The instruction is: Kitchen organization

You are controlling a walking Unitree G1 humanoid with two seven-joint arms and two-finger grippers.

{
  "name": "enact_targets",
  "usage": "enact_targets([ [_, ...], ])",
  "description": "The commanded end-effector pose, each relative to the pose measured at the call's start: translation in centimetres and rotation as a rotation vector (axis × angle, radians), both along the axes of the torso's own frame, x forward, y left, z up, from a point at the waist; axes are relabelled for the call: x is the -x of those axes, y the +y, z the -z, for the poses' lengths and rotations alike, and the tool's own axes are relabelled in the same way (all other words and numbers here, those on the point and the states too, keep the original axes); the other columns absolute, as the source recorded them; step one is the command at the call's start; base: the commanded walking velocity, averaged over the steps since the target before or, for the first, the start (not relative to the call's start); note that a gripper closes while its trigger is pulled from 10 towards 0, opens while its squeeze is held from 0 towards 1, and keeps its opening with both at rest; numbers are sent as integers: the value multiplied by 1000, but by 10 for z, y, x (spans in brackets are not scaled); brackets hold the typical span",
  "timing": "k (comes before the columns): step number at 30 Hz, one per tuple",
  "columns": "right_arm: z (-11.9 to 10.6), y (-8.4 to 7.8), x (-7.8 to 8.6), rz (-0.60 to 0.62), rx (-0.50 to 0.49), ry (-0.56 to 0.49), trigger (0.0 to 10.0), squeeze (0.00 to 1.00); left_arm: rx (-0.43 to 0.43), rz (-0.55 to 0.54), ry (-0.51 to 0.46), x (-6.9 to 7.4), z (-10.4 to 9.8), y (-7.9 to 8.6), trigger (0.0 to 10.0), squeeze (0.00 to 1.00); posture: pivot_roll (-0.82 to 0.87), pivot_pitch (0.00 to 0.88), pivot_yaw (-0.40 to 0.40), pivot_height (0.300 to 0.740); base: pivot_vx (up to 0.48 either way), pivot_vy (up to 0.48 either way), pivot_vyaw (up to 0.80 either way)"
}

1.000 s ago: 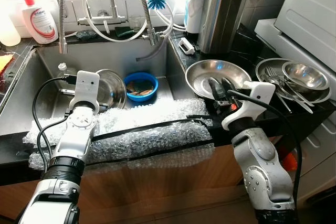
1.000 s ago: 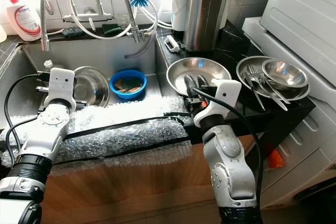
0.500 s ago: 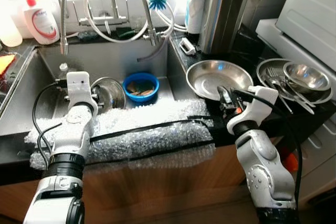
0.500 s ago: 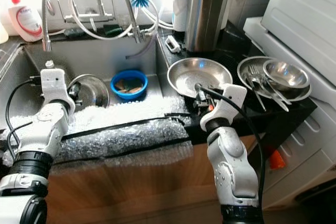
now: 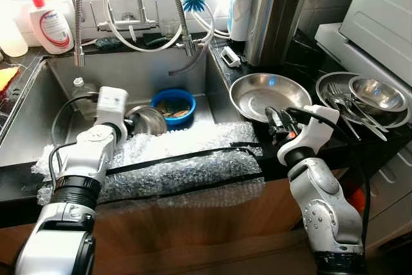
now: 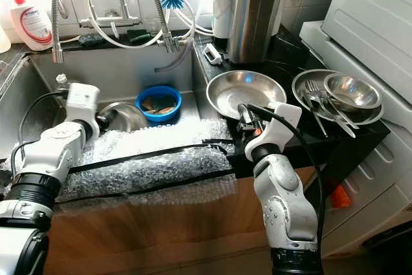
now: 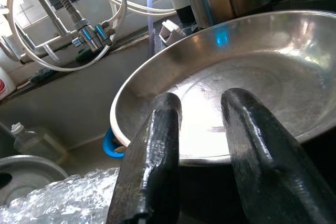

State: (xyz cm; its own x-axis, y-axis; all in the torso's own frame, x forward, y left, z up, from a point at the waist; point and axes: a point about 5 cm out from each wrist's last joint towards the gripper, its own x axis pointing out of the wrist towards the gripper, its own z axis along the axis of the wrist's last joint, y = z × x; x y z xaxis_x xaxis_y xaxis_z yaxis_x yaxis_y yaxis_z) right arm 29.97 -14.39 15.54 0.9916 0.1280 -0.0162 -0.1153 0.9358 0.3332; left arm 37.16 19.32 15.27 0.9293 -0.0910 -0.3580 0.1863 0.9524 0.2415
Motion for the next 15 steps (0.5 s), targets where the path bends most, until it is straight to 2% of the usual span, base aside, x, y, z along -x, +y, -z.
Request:
enact_targets([
  [1, 2, 3, -1, -14, -9, 26, 10000, 0, 7, 60, 153, 11, 32, -12, 10000, 0, -71, 0, 15, 740, 0, 0, 0],
  [5, 4, 3, -1, -15, -12, 44, 10000, 0, -27, 144, 204, 15, 40, -17, 10000, 0, -72, 0, 15, 740, 0, 0, 0],
  [7, 4, 3, -1, -15, -12, 44, 10000, 0, -27, 144, 204, 15, 40, -17, 10000, 0, -72, 0, 15, 740, 0, 0, 0],
  [9, 4, 3, -1, -20, -16, 44, 10000, 0, -97, 230, 223, 18, 40, -16, 10000, 0, -70, 0, 14, 740, 0, 0, 0],
  [15, 4, 3, -1, -20, -16, 44, 10000, 0, -97, 230, 223, 18, 40, -16, 10000, 0, -70, 0, 14, 740, 0, 0, 0],
])
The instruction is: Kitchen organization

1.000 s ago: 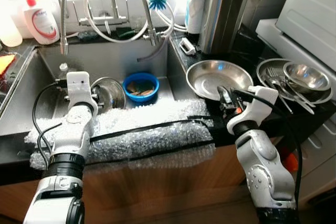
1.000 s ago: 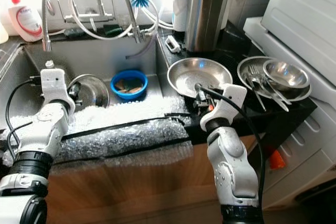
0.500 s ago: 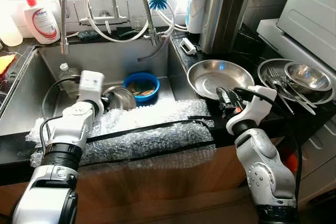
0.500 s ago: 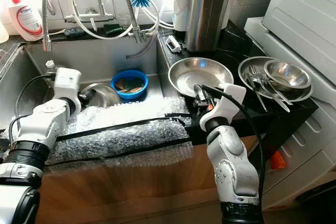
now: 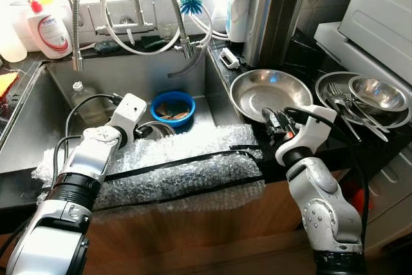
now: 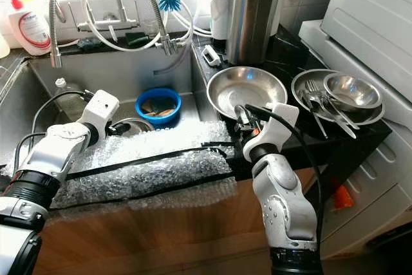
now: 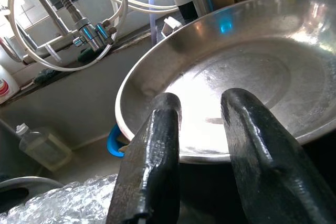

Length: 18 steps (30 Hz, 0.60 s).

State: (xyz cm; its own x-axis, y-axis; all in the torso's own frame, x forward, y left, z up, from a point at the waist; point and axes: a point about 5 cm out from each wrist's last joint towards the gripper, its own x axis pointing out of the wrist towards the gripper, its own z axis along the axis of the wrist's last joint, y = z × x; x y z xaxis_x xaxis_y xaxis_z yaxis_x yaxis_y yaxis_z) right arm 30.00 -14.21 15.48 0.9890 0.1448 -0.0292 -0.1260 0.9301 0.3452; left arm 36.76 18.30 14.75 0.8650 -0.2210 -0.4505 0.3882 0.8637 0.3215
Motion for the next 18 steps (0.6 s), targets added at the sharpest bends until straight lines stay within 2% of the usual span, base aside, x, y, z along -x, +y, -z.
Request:
enact_targets([
  [1, 4, 1, 0, -4, -5, 29, 10000, 0, 4, 27, 143, 14, 35, -6, 10000, 0, -70, 0, 14, 740, 0, 0, 0],
  [18, 4, 1, 0, -4, -5, 29, 10000, 0, 4, 27, 143, 14, 35, -6, 10000, 0, -70, 0, 14, 740, 0, 0, 0],
])
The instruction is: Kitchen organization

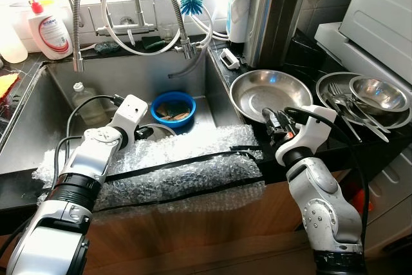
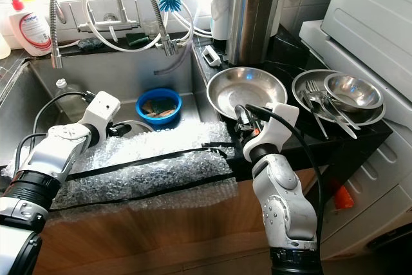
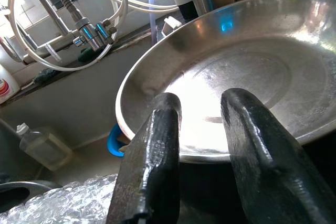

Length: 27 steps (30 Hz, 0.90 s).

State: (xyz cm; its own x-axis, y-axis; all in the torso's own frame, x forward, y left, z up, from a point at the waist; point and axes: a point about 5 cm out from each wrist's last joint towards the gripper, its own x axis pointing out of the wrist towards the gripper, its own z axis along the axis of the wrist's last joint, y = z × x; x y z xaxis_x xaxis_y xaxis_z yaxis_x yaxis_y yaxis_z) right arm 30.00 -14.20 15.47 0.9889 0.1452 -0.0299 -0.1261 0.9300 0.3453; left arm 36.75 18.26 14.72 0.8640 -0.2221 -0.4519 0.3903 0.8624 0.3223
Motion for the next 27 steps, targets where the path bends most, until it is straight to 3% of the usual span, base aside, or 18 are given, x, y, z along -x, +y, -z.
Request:
enact_targets([
  [1, 4, 1, 0, -3, -4, 29, 10000, 0, 6, 24, 142, 13, 35, -6, 10000, 0, -70, 0, 14, 740, 0, 0, 0],
  [4, 4, 1, 0, -6, -6, 31, 10000, 0, -12, 47, 150, 14, 34, -4, 10000, 0, -70, 0, 14, 740, 0, 0, 0],
  [6, -3, 5, -5, -13, -29, -12, 10000, 0, -85, 70, -43, -18, -18, 8, 10000, 0, -50, 0, 25, 740, 0, 0, 0],
  [8, -5, 6, -6, -14, -37, -29, 10000, 0, -75, 73, -146, -30, -43, 6, 10000, 0, -53, 0, 25, 740, 0, 0, 0],
  [14, -5, 5, -6, -12, -35, -30, 10000, 0, -32, 65, -166, -32, -41, 0, 10000, 0, -52, 0, 24, 740, 0, 0, 0],
  [20, -4, 6, -7, -14, -37, -30, 10000, 0, -51, 80, -157, -33, -39, 7, 10000, 0, -49, 0, 24, 740, 0, 0, 0],
  [24, -4, 6, -8, -19, -33, -28, 10000, 0, -125, 145, -101, -31, -38, 12, 10000, 0, -46, 0, 23, 740, 0, 0, 0],
  [26, -4, 7, -8, -28, -35, -30, 10000, 0, -170, 236, -41, -29, -35, 12, 10000, 0, -43, 0, 23, 740, 0, 0, 0],
  [27, -4, 7, -9, -34, -32, -31, 10000, 0, -236, 293, -20, -29, -34, 13, 10000, 0, -41, 0, 23, 740, 0, 0, 0],
])
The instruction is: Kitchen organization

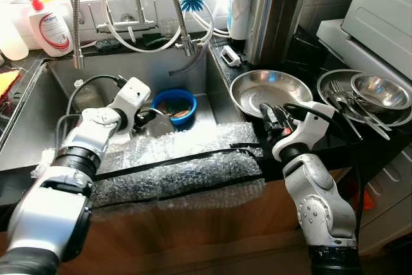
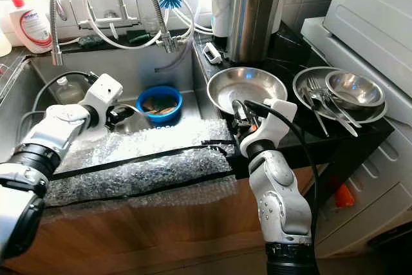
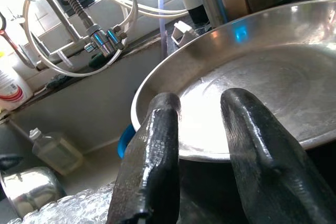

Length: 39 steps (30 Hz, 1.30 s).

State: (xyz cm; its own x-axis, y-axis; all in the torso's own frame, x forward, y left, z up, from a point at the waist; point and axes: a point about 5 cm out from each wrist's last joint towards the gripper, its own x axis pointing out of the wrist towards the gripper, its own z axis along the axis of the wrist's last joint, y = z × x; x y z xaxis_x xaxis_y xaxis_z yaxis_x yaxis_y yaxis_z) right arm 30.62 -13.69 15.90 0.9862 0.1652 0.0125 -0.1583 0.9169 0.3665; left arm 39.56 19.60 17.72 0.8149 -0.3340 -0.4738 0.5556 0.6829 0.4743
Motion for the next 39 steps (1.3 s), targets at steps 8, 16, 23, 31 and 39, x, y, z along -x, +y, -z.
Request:
enact_targets([
  [8, 0, 5, -3, -36, -2, 3, 10000, 0, -144, 207, 107, 0, -6, -7, 10000, 0, -44, 0, 28, 740, 0, 0, 0],
  [16, -1, 4, -2, -49, 4, -5, 10000, 0, -137, 295, 198, 6, 6, -13, 10000, 0, -52, 0, 26, 740, 0, 0, 0],
  [23, -4, 1, -1, -16, 0, -30, 10000, 0, 134, 139, -144, -6, -34, 0, 10000, 0, -60, 0, 33, 740, 0, 0, 0],
  [31, -11, -8, 2, 52, 49, -98, 10000, 0, 465, -98, -585, 22, -45, 41, 10000, 0, -47, 0, 19, 740, 0, 0, 0],
  [39, -13, -21, 6, 156, 80, -132, 10000, 0, 539, -300, -780, 76, -26, 49, 10000, 0, -48, 0, 11, 740, 0, 0, 0],
])
